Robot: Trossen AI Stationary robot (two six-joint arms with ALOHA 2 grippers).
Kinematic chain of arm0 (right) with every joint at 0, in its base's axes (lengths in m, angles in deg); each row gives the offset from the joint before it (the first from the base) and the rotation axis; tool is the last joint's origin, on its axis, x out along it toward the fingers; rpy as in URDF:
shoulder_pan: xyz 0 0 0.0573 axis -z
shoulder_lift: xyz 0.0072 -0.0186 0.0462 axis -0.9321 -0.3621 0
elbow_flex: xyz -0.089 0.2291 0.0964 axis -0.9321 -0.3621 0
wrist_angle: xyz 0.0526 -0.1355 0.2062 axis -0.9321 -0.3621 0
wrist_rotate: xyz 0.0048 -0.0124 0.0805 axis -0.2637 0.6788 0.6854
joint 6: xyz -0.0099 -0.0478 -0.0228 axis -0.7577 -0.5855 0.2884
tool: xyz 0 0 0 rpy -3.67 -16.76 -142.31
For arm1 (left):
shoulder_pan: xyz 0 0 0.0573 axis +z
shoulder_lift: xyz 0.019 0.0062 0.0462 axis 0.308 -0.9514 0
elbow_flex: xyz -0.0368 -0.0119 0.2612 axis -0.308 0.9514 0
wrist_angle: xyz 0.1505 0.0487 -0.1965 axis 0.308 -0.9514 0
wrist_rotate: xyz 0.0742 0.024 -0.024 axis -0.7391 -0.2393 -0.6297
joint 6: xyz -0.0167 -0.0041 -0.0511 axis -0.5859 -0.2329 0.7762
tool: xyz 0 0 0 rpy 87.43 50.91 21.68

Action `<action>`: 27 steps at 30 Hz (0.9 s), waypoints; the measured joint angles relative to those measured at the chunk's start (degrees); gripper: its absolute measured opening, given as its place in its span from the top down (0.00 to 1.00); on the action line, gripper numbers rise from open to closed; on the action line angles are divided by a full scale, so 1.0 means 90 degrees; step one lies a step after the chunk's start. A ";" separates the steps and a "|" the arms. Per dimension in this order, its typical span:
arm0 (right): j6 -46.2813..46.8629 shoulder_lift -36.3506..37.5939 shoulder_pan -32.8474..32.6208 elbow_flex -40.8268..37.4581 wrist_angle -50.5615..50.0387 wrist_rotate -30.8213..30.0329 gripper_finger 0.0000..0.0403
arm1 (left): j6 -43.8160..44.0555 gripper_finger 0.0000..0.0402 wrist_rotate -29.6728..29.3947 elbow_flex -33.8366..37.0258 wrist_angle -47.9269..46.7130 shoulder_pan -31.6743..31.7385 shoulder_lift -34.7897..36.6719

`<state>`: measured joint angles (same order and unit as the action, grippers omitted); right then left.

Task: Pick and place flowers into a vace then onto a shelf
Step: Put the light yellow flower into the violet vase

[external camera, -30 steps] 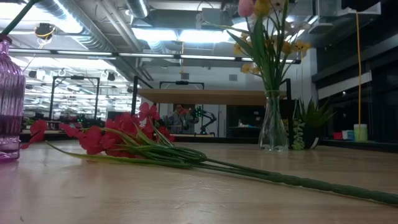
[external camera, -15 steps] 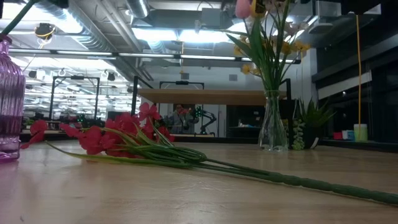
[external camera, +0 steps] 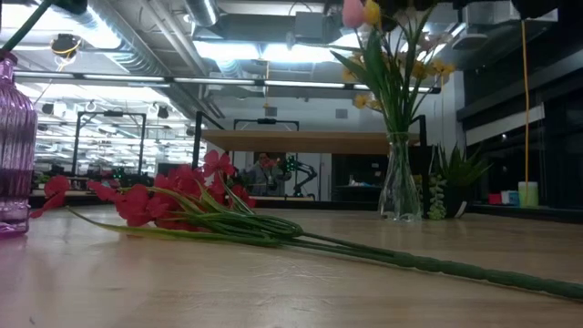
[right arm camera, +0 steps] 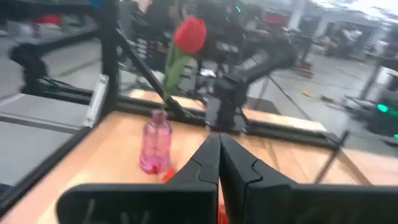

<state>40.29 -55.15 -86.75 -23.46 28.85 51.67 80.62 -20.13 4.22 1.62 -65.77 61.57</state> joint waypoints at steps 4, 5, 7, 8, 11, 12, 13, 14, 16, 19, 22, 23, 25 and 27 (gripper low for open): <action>0.0230 -0.0255 -0.0272 0.0000 0.0033 -0.0780 0.99 | -0.0018 1.00 0.0004 -0.0002 0.0527 -0.0058 -0.0357; 0.0318 -0.0340 -0.0326 0.0000 0.0113 -0.0921 0.99 | -0.0026 1.00 0.0035 -0.0002 0.0643 -0.0078 -0.0462; 0.0379 -0.0506 -0.0406 0.0000 0.0375 -0.1105 0.99 | -0.0031 1.00 0.0157 -0.0002 0.0822 -0.0124 -0.0684; 0.0399 -0.0579 -0.0445 0.0000 0.0549 -0.1176 0.99 | -0.0041 1.00 0.0188 -0.0002 0.0930 -0.0159 -0.0791; 0.0402 -0.0823 -0.0543 0.0002 0.1064 -0.1231 0.99 | -0.0178 1.00 0.0202 -0.0002 0.1269 -0.0304 -0.1169; 0.0400 -0.0896 -0.0573 0.0002 0.1192 -0.1229 0.99 | -0.0237 1.00 0.0241 -0.0002 0.1409 -0.0366 -0.1292; 0.0400 -0.0969 -0.0598 0.0002 0.1357 -0.1229 0.99 | -0.0306 1.00 0.0295 -0.0002 0.1553 -0.0435 -0.1414; 0.0400 -0.1019 -0.0624 0.0002 0.1470 -0.1231 0.99 | -0.0394 1.00 0.0314 -0.0002 0.1668 -0.0504 -0.1510; 0.0401 -0.1129 -0.0661 0.0002 0.1687 -0.1275 0.99 | -0.0534 1.00 0.0300 -0.0002 0.1821 -0.0656 -0.1674; 0.0399 -0.1286 -0.0721 0.0002 0.1945 -0.1522 0.99 | -0.0674 1.00 0.0035 -0.0002 0.1823 -0.0837 -0.1837; 0.0339 -0.1417 -0.0759 0.0013 0.2135 -0.1616 0.99 | -0.0846 1.00 -0.0106 -0.0002 0.1816 -0.0924 -0.1912; 0.0329 -0.1456 -0.0761 0.0038 0.2157 -0.1627 0.99 | -0.0885 1.00 -0.0095 -0.0002 0.1816 -0.0937 -0.1910; 0.0322 -0.1474 -0.0763 0.0090 0.2165 -0.1615 0.99 | -0.1010 1.00 -0.0046 -0.0002 0.1687 -0.0942 -0.1866; 0.0319 -0.1474 -0.0763 0.0151 0.2204 -0.1613 0.99 | -0.1023 1.00 -0.0046 -0.0002 0.1407 -0.0938 -0.1698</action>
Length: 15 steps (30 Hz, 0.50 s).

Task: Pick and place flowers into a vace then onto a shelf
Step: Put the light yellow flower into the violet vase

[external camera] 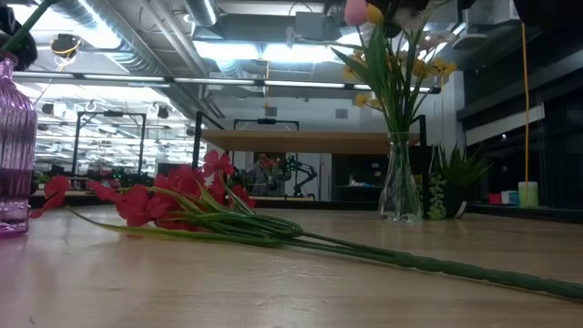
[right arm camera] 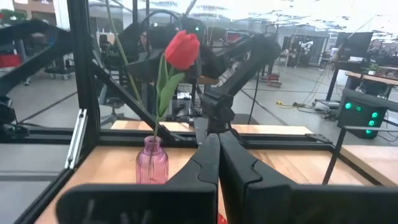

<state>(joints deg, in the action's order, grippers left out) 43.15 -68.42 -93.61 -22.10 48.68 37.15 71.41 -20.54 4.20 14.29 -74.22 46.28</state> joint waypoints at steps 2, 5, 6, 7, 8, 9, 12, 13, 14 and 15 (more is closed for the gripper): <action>-0.0003 -0.0001 -0.0007 0.0010 0.0001 0.0001 0.99 | 0.0042 1.00 0.0039 -0.0002 -0.0236 0.0001 0.0187; -0.0027 -0.0005 -0.0012 0.0008 -0.0009 0.0001 0.99 | 0.0085 1.00 0.0076 -0.0002 -0.0606 0.0001 0.0435; -0.0031 -0.0005 -0.0012 0.0010 -0.0010 0.0002 0.99 | 0.0029 1.00 0.0121 -0.0002 -0.0690 0.0002 0.0543; -0.0034 -0.0005 -0.0012 0.0007 -0.0012 0.0002 0.99 | -0.0020 1.00 0.0174 -0.0002 -0.0732 0.0016 0.0643; -0.0036 -0.0005 -0.0012 0.0007 -0.0009 0.0002 0.99 | -0.0047 1.00 0.0267 -0.0002 -0.0774 0.0034 0.0727; -0.0040 -0.0005 -0.0012 0.0007 -0.0009 0.0002 0.99 | -0.0071 1.00 0.0410 -0.0002 -0.0846 0.0059 0.0808; -0.0042 -0.0005 -0.0012 0.0009 -0.0009 0.0003 0.99 | -0.0082 1.00 0.0871 0.0081 -0.0896 0.0163 0.1022; -0.0051 -0.0005 -0.0012 0.0010 -0.0011 0.0002 0.99 | -0.0082 1.00 0.0926 0.0215 -0.0738 0.0210 0.1092; -0.0070 -0.0005 -0.0012 0.0007 -0.0012 0.0005 0.99 | -0.0084 1.00 0.0918 0.0401 -0.0523 0.0269 0.1160; -0.0103 -0.0005 -0.0012 0.0007 -0.0010 0.0005 0.99 | -0.0083 1.00 0.0891 0.0596 -0.0270 0.0338 0.1231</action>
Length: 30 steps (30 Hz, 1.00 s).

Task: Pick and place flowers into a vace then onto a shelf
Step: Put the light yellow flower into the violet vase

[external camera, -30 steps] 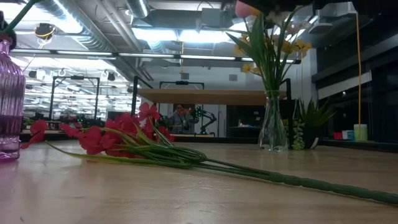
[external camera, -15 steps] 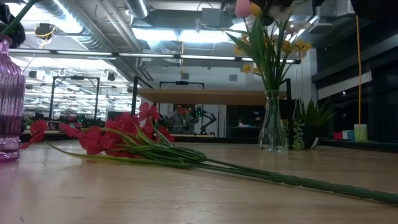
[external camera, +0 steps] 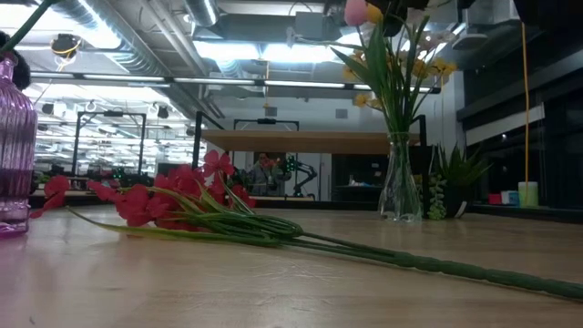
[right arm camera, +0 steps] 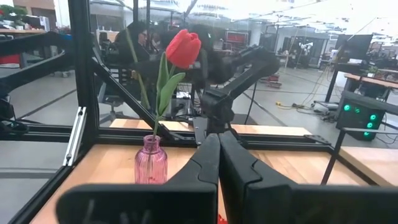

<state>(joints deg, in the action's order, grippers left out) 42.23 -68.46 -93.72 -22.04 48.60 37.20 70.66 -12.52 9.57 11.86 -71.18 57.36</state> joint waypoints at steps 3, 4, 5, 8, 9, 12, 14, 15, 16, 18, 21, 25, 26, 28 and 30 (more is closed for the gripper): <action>-0.0073 0.0000 0.0000 0.0000 0.0059 0.0002 0.99 | 0.0028 1.00 0.0097 0.0560 0.0707 0.0199 0.0273; -0.0082 0.0000 0.0000 0.0000 0.0082 0.0002 0.99 | 0.0053 1.00 0.0154 0.0655 0.0866 0.0256 0.0372; -0.0083 0.0000 0.0000 0.0000 0.0096 0.0002 0.99 | 0.0089 1.00 0.0187 0.0725 0.0962 0.0307 0.0473; -0.0113 0.0000 0.0000 0.0000 0.0120 0.0002 0.99 | 0.0200 1.00 0.0432 0.0734 0.0975 0.0457 0.0676; -0.0117 0.0000 0.0001 0.0000 0.0133 0.0002 0.99 | 0.0227 1.00 0.0518 0.0734 0.0977 0.0505 0.0688; -0.0130 0.0000 0.0010 0.0000 0.0149 0.0002 0.99 | 0.0424 1.00 0.0536 0.0734 0.0952 0.0657 0.0639; -0.0100 0.0000 0.0019 0.0000 0.0149 0.0002 0.99 | 0.0572 1.00 0.0499 0.0734 0.0946 0.0758 0.0515; -0.0096 0.0000 0.0022 0.0000 0.0149 0.0002 0.99 | 0.0645 1.00 0.0500 0.0734 0.0959 0.0801 0.0447; -0.0091 0.0000 0.0022 0.0000 0.0149 0.0002 0.99 | 0.0704 1.00 0.0507 0.0734 0.0989 0.0837 0.0386; -0.0067 0.0000 0.0022 0.0000 0.0149 0.0002 0.99 | 0.0747 1.00 0.0548 0.0734 0.1092 0.0895 0.0257; -0.0053 0.0000 0.0019 0.0000 0.0146 0.0002 0.99 | 0.0758 1.00 0.0565 0.0734 0.1258 0.0955 0.0036; -0.0047 0.0000 0.0019 0.0000 0.0146 0.0002 0.99 | 0.0763 1.00 0.0874 0.0734 0.1812 0.0980 -0.0276; -0.0044 0.0000 0.0019 0.0000 0.0146 0.0002 0.99 | 0.0761 1.00 0.0918 0.0734 0.1866 0.0979 -0.0352; -0.0040 0.0000 0.0019 0.0000 0.0145 0.0002 0.99 | 0.0779 1.00 0.0930 0.0734 0.1871 0.0977 -0.0496; -0.0039 0.0000 0.0019 0.0000 0.0144 0.0002 0.99 | 0.0840 1.00 0.0876 0.0734 0.1922 0.0977 -0.0635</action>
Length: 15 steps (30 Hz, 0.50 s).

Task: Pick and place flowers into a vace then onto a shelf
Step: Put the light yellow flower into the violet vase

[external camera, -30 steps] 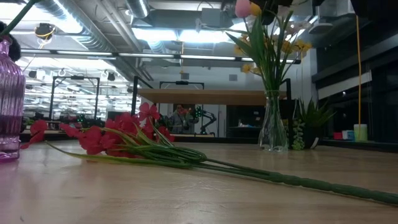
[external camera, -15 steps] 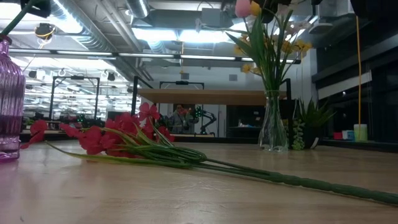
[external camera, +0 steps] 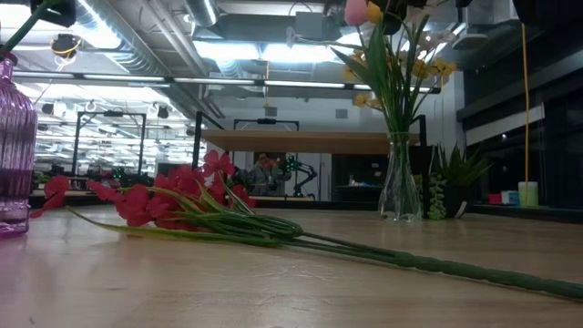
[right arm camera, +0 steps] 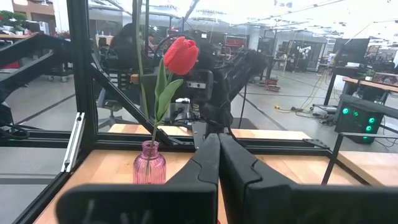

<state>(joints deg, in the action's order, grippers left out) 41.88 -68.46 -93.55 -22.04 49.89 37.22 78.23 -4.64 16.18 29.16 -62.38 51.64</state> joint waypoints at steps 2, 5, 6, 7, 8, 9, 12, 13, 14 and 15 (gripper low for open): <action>0.0002 0.0000 0.0000 0.0000 0.0000 0.0000 0.99 | 0.0015 1.00 -0.0035 0.0000 0.0153 0.0000 -0.0139; 0.0002 0.0000 0.0000 0.0000 0.0000 0.0000 0.99 | 0.0057 1.00 -0.0037 0.0000 0.0328 0.0000 -0.0414; 0.0002 0.0000 0.0000 0.0000 0.0000 0.0000 0.99 | 0.0056 1.00 -0.0037 0.0000 0.0403 0.0000 -0.0508; 0.0002 0.0000 0.0000 0.0000 -0.0002 0.0000 0.99 | 0.0029 1.00 -0.0047 0.0000 0.0497 0.0000 -0.0591; 0.0005 0.0000 0.0000 -0.0002 -0.0002 0.0000 0.99 | -0.0010 1.00 -0.0078 0.0000 0.0633 0.0000 -0.0682; 0.0006 0.0000 0.0000 -0.0002 -0.0001 0.0000 0.99 | -0.0019 1.00 -0.0081 0.0000 0.0749 0.0000 -0.0768; 0.0114 0.0000 0.0000 -0.0002 -0.0005 0.0000 0.99 | -0.0002 1.00 -0.0089 0.0000 0.0929 -0.0002 -0.1023; 0.0127 0.0000 0.0000 -0.0002 -0.0005 0.0000 0.99 | -0.0007 1.00 -0.0101 0.0000 0.0984 -0.0002 -0.1099; 0.0129 0.0000 0.0000 -0.0002 -0.0007 0.0000 0.99 | -0.0045 1.00 -0.0116 0.0000 0.1080 -0.0002 -0.1173; 0.0129 0.0000 0.0000 -0.0002 -0.0007 0.0001 0.99 | -0.0092 1.00 -0.0146 0.0000 0.1115 -0.0002 -0.1230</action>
<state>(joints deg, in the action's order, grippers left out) 43.04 -68.46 -93.55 -22.06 49.83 37.23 77.40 -5.95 16.18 39.20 -62.41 40.57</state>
